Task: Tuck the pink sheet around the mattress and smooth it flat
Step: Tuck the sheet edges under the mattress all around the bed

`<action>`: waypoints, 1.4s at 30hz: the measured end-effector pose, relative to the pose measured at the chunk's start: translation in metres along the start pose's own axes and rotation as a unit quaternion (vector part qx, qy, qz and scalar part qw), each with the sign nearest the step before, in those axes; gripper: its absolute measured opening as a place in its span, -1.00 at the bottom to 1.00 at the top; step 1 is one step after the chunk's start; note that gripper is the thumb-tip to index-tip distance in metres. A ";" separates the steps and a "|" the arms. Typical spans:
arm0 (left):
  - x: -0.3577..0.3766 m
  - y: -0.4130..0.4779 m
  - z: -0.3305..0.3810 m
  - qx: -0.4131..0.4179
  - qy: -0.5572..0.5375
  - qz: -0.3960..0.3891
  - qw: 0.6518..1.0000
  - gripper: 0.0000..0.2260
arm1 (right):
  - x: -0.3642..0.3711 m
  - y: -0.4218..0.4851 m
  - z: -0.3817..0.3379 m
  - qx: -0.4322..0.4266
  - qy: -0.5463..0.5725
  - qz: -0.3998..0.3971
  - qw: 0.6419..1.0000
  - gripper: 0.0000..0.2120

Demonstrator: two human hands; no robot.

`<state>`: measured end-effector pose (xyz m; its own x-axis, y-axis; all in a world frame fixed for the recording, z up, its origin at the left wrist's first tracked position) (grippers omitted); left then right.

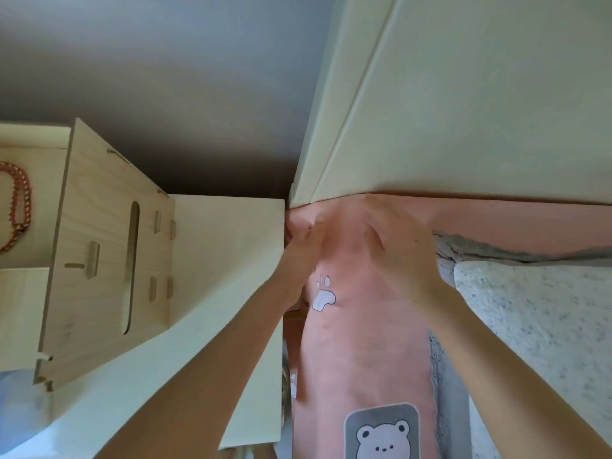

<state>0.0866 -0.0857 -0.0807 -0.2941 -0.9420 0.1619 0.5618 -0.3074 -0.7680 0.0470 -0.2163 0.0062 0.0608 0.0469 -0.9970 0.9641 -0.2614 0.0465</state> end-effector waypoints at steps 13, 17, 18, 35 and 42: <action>0.001 -0.003 0.049 0.383 0.312 0.170 0.853 -0.80 | 0.015 0.004 0.014 -0.039 0.026 0.077 0.996 -0.67; 0.015 0.021 0.023 0.227 0.208 0.234 0.922 -0.76 | 0.028 -0.001 0.024 -0.031 -0.022 0.091 0.995 -0.78; 0.019 0.022 0.021 0.203 0.183 0.242 0.931 -0.73 | 0.033 -0.001 0.027 -0.036 -0.019 0.076 0.996 -0.81; 0.025 0.033 -0.014 -0.074 -0.215 0.035 0.973 -0.74 | 0.061 0.018 0.017 -0.036 -0.060 -0.053 0.996 -0.53; 0.029 0.039 0.007 -0.027 -0.188 0.009 0.982 -0.59 | 0.055 -0.004 0.023 -0.047 -0.030 -0.019 0.998 -0.63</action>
<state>0.1051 -0.1257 -0.1015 0.0281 -0.9333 0.3581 0.5186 -0.2926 -0.8034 0.0406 -0.2350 -0.0502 0.0101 -0.0028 -0.9999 0.9855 -0.1694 0.0104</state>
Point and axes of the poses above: each hand's wrist, its own y-axis towards the middle knuckle, its own x-axis out of the palm, z = x × y, the point moved 4 cm from there along y, towards the middle knuckle, and after that the axes turned 15 degrees about -y, right-handed, at the moved point
